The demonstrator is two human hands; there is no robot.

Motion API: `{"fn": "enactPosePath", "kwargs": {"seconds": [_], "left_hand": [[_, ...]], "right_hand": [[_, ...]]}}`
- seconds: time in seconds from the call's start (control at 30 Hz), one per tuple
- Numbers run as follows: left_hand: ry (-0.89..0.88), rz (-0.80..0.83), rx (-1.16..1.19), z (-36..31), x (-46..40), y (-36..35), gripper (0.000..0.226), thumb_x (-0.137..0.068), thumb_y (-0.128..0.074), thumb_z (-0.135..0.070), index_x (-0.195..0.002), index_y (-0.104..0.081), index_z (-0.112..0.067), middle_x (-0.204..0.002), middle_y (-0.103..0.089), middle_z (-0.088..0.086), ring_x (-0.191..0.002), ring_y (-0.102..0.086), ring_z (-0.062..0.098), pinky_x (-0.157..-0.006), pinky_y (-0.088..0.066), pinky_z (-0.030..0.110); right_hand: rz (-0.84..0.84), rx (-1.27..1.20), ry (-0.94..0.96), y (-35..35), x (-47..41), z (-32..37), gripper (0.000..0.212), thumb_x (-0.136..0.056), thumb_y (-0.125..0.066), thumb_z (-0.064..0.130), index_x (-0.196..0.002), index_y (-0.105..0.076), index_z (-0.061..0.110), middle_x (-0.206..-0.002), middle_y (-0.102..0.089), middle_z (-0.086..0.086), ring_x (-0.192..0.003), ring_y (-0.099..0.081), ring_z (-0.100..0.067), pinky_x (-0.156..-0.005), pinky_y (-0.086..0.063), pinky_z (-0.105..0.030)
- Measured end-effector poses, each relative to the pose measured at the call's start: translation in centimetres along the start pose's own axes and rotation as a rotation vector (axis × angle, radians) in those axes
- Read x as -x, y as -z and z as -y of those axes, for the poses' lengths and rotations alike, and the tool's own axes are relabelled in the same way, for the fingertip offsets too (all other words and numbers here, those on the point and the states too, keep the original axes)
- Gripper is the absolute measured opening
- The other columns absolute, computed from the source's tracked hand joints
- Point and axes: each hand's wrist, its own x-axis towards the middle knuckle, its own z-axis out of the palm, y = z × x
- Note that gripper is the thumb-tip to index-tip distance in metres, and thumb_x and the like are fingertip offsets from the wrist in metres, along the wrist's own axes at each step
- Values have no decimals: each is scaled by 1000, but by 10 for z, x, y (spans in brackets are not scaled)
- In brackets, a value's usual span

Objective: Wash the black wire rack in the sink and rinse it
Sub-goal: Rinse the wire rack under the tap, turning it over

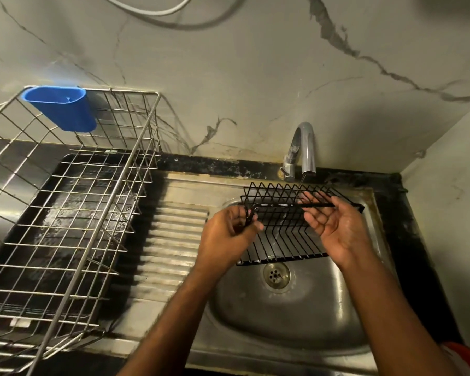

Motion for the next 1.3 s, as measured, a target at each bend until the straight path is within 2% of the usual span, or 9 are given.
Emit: {"fn": "enactPosePath", "kwargs": {"seconds": [0.23, 0.33, 0.43, 0.57, 0.77, 0.83, 1.0, 1.17, 1.3], "left_hand": [[-80, 77, 232, -24, 7, -20, 33, -106, -50, -27, -103, -60, 5, -63, -56, -7, -55, -51, 9, -57, -52, 31], [-8, 2, 243, -28, 2, -25, 38, -107, -47, -27, -106, -60, 9, -58, -52, -10, -46, -42, 0, -44, -36, 15], [19, -20, 187, -26, 0, -30, 34, -107, -48, -26, -102, -62, 5, -62, -53, -7, -49, -43, 1, -48, -37, 15], [125, -47, 121, -21, -2, -38, 29, -108, -46, -25, -102, -64, -3, -72, -58, -1, -57, -47, 6, -52, -38, 22], [229, -92, 82, -19, -8, -37, 34, -109, -42, -21, -99, -63, 3, -77, -58, 7, -55, -45, 10, -43, -36, 19], [292, -89, 124, -19, -9, -37, 30, -109, -42, -18, -102, -63, 3, -77, -58, 5, -54, -45, 7, -39, -35, 14], [358, -39, 209, -12, -17, -40, 30, -109, -42, -20, -106, -65, 0, -69, -55, 1, -47, -41, 6, -38, -30, 19], [396, -31, 347, -12, -26, -47, 24, -110, -40, -20, -105, -59, -7, -60, -48, -4, -38, -36, 1, -36, -26, 18], [495, 36, 446, -15, -32, -46, 20, -110, -40, -21, -103, -55, -10, -58, -44, -6, -41, -32, 4, -36, -23, 19]], "right_hand": [[-97, 111, -185, 6, -31, -14, 52, -108, -31, 42, -123, -55, -2, -101, -76, -17, -87, -76, -21, -70, -58, -30], [-53, 727, -126, 6, -22, -20, 40, -104, -34, 53, -104, -58, 21, -98, -76, -8, -88, -74, -23, -74, -55, -35], [-92, 1323, 267, 12, -15, -27, 39, -103, -41, 51, -96, -66, 22, -87, -75, 3, -76, -68, -11, -68, -48, -26], [-140, 936, 363, -1, -16, -22, 20, -103, -52, 32, -102, -69, 21, -88, -70, 2, -79, -65, -12, -69, -55, -26], [-34, -77, -71, -30, -42, -5, 30, -107, -43, 25, -99, -67, 7, -87, -70, -7, -81, -68, -13, -67, -59, -22], [-60, -180, -201, -38, -52, -2, 34, -107, -42, 27, -90, -65, 8, -84, -68, -8, -78, -66, -15, -64, -58, -23], [-1, 63, -270, -45, -62, -8, 30, -106, -44, 24, -87, -65, 12, -80, -63, -4, -70, -59, -11, -55, -49, -19], [356, 564, 0, -28, -28, -7, 27, -106, -46, 18, -111, -69, 5, -106, -74, -10, -94, -71, -16, -81, -58, -25], [164, 1066, 335, -5, -22, -3, 25, -103, -52, 32, -120, -68, 22, -114, -71, 3, -105, -66, -12, -85, -52, -26]]}}
